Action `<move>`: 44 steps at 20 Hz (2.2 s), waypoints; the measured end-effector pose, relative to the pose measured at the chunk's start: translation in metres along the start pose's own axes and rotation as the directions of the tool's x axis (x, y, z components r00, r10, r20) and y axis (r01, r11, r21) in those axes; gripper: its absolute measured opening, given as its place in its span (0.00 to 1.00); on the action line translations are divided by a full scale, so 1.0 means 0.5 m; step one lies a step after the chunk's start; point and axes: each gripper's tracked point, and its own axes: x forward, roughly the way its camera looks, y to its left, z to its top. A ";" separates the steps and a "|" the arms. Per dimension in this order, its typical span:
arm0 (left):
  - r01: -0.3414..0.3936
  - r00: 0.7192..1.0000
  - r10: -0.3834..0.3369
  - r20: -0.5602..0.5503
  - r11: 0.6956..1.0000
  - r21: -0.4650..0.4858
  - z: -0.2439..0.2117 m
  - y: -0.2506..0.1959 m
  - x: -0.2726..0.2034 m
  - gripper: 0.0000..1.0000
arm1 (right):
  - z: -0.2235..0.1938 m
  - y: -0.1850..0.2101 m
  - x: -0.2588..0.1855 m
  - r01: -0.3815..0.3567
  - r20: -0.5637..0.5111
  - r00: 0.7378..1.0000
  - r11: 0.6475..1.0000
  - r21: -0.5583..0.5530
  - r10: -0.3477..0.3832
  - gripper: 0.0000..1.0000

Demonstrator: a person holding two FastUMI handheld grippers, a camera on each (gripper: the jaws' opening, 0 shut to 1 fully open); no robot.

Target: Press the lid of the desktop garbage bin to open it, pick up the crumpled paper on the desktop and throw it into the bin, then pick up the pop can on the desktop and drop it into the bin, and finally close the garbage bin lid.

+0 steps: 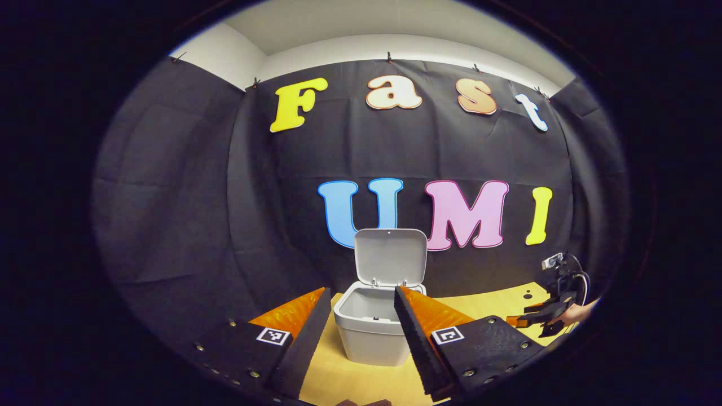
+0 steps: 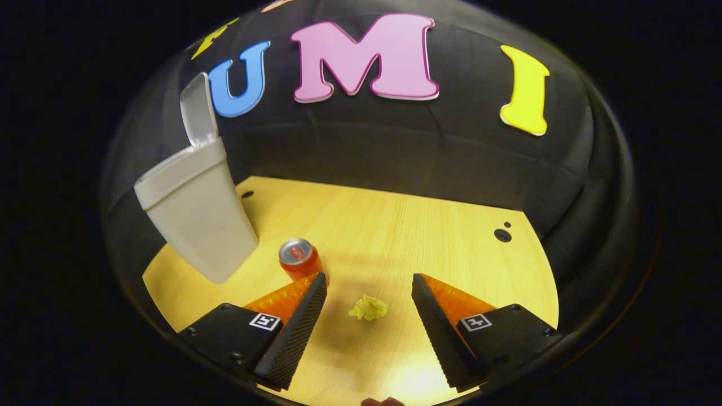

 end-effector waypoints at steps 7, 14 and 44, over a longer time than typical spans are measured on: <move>-0.089 0.995 0.089 -0.037 0.996 -0.003 -0.011 0.024 -0.042 0.76 | -0.125 0.023 0.127 -0.016 -0.185 0.983 1.000 0.009 0.017 0.99; -0.146 0.988 0.148 -0.041 0.988 0.048 -0.008 0.033 -0.077 0.76 | -0.188 0.013 0.194 0.023 -0.269 0.963 0.998 0.052 -0.008 0.99; -0.142 0.990 0.142 -0.018 0.990 -0.011 -0.010 0.052 -0.093 0.76 | 0.500 0.542 -0.221 -0.446 0.375 0.764 0.850 -0.279 0.524 0.33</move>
